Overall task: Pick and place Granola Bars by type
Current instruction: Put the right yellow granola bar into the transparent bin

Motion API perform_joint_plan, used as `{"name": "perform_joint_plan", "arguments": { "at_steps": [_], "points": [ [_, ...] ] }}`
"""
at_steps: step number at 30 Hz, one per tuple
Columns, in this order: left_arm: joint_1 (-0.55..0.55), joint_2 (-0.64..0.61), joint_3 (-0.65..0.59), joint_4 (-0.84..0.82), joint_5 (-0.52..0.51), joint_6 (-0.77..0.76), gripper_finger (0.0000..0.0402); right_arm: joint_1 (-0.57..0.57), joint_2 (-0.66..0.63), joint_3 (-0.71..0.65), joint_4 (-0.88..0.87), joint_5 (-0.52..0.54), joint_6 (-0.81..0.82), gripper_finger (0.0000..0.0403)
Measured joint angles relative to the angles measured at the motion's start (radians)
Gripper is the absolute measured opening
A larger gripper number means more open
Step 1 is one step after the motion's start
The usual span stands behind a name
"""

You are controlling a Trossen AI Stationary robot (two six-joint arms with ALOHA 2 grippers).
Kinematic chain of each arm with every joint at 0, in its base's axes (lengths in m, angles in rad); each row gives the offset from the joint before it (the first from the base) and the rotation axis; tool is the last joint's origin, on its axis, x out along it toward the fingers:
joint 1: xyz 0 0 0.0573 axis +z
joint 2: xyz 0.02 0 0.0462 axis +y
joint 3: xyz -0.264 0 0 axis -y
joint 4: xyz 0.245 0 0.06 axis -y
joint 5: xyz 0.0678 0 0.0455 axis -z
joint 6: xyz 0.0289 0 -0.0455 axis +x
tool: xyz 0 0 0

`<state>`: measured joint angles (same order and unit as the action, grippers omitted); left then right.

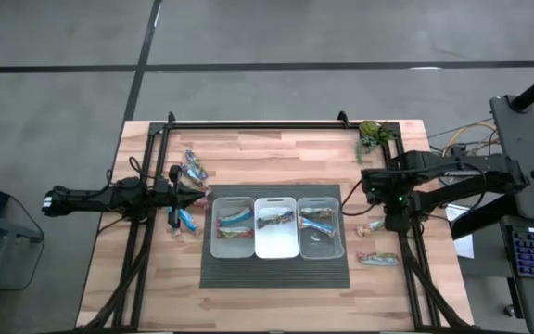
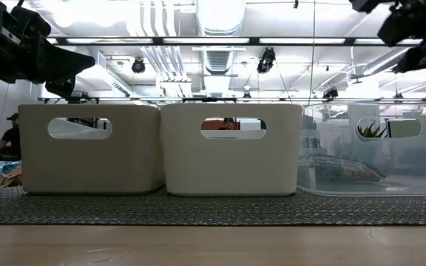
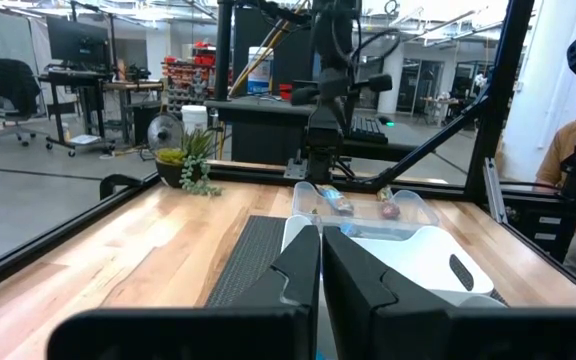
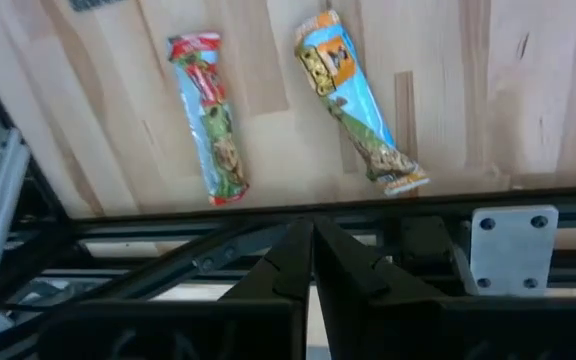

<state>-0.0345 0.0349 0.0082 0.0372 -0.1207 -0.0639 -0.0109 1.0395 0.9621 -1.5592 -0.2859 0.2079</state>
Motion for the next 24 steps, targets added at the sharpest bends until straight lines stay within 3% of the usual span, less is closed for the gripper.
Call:
{"name": "perform_joint_plan", "arguments": {
  "at_steps": [15, 24],
  "points": [
    [0.000, 0.000, 0.000, 0.000, 0.000, 0.000, 0.0000, 0.000, -0.005, -0.196, 0.158, 0.060, -0.002, 0.0008],
    [0.000, 0.000, 0.000, 0.000, 0.000, 0.000, 0.0000, 0.000, -0.005, -0.207, 0.216, 0.081, 0.002, 0.0008]
  ]
}}
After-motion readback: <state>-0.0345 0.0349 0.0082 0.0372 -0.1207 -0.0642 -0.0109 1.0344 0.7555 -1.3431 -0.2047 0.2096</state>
